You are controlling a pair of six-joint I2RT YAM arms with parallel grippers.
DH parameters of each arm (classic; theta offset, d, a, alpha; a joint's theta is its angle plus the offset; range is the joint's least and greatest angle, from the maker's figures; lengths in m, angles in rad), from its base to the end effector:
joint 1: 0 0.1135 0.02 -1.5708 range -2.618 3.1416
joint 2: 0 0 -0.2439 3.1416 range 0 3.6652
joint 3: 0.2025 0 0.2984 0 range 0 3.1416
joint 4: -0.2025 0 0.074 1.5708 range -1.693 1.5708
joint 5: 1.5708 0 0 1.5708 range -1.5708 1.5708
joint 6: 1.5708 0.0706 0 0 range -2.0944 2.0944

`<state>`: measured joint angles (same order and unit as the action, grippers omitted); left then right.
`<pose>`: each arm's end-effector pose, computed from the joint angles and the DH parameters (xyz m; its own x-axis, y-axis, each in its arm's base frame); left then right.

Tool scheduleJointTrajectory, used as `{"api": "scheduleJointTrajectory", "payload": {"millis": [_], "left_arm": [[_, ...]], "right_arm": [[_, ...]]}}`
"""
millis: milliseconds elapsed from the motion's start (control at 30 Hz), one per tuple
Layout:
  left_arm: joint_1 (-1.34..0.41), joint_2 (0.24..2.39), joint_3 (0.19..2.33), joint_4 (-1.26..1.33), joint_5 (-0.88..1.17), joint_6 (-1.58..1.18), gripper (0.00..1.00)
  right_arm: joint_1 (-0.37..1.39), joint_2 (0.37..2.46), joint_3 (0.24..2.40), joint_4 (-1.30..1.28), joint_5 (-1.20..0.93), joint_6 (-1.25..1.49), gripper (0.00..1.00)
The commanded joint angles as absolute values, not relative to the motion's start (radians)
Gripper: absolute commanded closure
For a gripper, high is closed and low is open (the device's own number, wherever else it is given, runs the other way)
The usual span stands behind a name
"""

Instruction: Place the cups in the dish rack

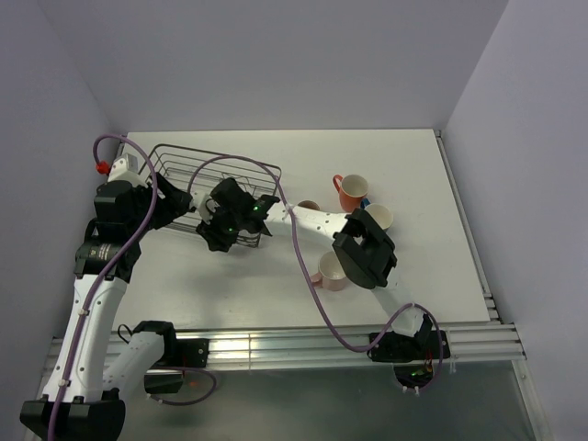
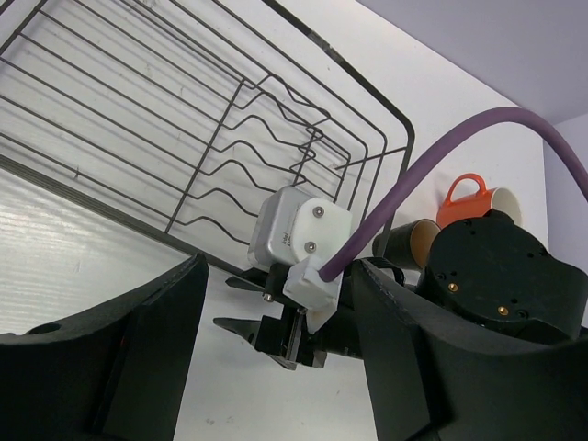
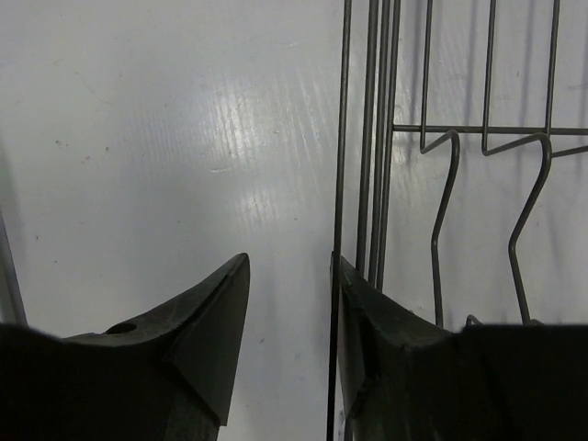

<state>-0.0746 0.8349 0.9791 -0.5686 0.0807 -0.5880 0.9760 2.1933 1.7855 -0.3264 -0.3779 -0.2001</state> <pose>0.2673 -0.0257 0.3362 -0.4235 -0.5228 -0.7398 -0.1050 0.8395 -0.5331 0.2911 0.4768 0.1573 -0.1844 -0.6023 -0.7767 -0.9795 0.1778 0.0947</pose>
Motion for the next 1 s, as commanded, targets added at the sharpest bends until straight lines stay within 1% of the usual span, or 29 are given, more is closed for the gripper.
{"api": "scheduleJointTrajectory", "payload": {"millis": [0, 33, 100, 300, 700, 967], "left_arm": [[-0.077, 0.830, 1.000, -0.566, 0.066, -0.591, 0.29], [-0.077, 0.831, 0.999, -0.565, 0.066, -0.591, 0.30], [-0.077, 0.833, 0.999, -0.563, 0.067, -0.589, 0.29], [-0.077, 0.839, 1.002, -0.565, 0.066, -0.586, 0.29], [-0.077, 0.845, 1.008, -0.568, 0.067, -0.577, 0.28], [-0.077, 0.847, 1.003, -0.560, 0.069, -0.575, 0.28]], "right_arm": [[0.980, 2.117, 1.819, -0.330, -0.327, -0.198, 0.51], [0.980, 2.114, 1.830, -0.330, -0.318, -0.193, 0.48], [0.980, 2.112, 1.842, -0.331, -0.290, -0.192, 0.45], [0.979, 2.125, 1.908, -0.354, -0.209, -0.193, 0.40], [0.973, 2.131, 1.951, -0.360, -0.046, -0.204, 0.38], [0.927, 2.062, 1.904, -0.356, -0.006, -0.170, 0.38]]}}
